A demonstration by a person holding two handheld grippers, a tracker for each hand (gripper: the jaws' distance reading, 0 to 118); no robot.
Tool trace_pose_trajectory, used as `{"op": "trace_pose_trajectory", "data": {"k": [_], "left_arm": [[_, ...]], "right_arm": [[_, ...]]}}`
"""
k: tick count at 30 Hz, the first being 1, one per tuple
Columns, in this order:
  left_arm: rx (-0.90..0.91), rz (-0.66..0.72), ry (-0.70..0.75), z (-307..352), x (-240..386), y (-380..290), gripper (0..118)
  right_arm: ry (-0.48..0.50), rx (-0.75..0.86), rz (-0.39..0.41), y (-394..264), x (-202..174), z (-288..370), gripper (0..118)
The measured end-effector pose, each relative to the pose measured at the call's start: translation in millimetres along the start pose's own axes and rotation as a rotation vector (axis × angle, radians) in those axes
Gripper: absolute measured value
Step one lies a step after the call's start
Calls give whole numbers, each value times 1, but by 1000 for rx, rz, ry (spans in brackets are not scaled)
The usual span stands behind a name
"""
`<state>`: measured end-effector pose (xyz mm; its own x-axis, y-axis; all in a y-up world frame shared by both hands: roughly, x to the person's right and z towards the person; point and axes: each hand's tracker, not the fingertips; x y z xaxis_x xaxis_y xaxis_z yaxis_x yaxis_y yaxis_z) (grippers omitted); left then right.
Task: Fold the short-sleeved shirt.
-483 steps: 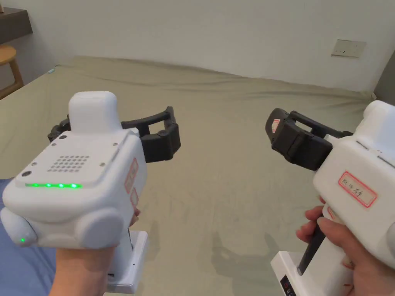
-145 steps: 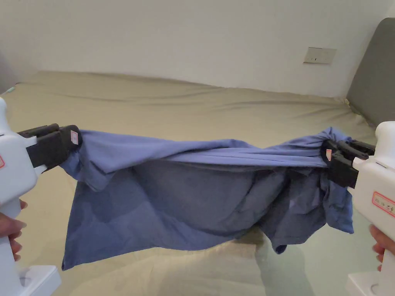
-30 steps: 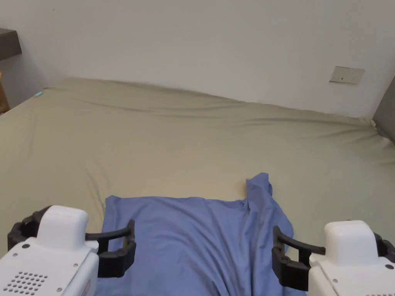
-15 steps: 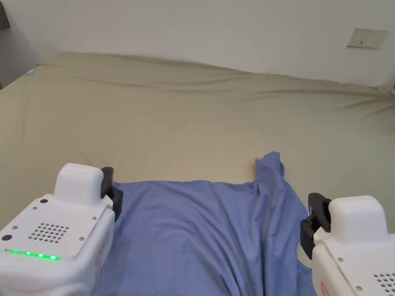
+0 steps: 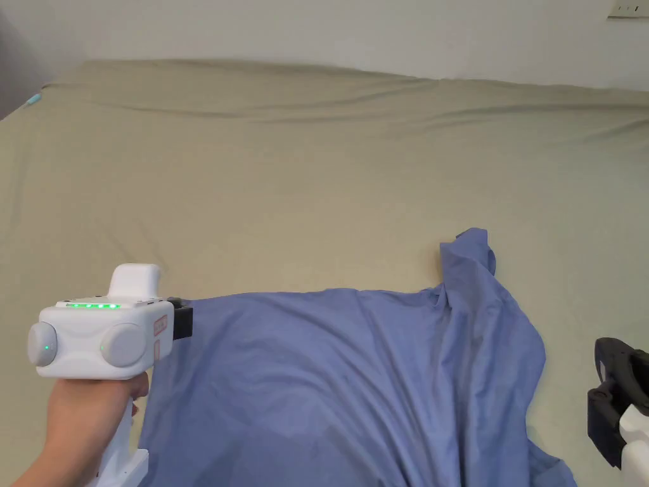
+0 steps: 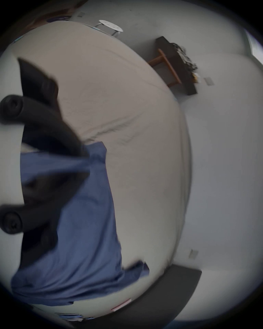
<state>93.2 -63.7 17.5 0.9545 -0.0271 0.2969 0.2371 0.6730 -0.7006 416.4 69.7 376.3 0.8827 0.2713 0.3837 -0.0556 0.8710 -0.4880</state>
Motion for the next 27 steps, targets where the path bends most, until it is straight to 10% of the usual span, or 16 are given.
{"op": "trace_pose_trajectory", "data": {"k": [2,7,12,14,15,20,27], "left_arm": [[-45,6,25,-25,-1,0,111],[-48,-28,41,-33,7,1,110],[-47,-22,36,-44,10,-4,75],[-12,-182,-6,-38,25,-7,40],[5,-234,-21,-35,31,-8,0],[99,-280,3,2,36,1,1],[177,-221,-23,69,12,4,1]], "right_arm": [[-10,-21,2,-5,4,-8,2],[-24,-79,3,-18,15,-29,2],[-4,-124,36,-15,23,-62,2],[37,-169,47,-13,28,-86,3],[65,-192,34,-13,31,-100,9],[97,-349,58,-17,43,-179,98],[232,-527,40,-19,57,-312,99]]}}
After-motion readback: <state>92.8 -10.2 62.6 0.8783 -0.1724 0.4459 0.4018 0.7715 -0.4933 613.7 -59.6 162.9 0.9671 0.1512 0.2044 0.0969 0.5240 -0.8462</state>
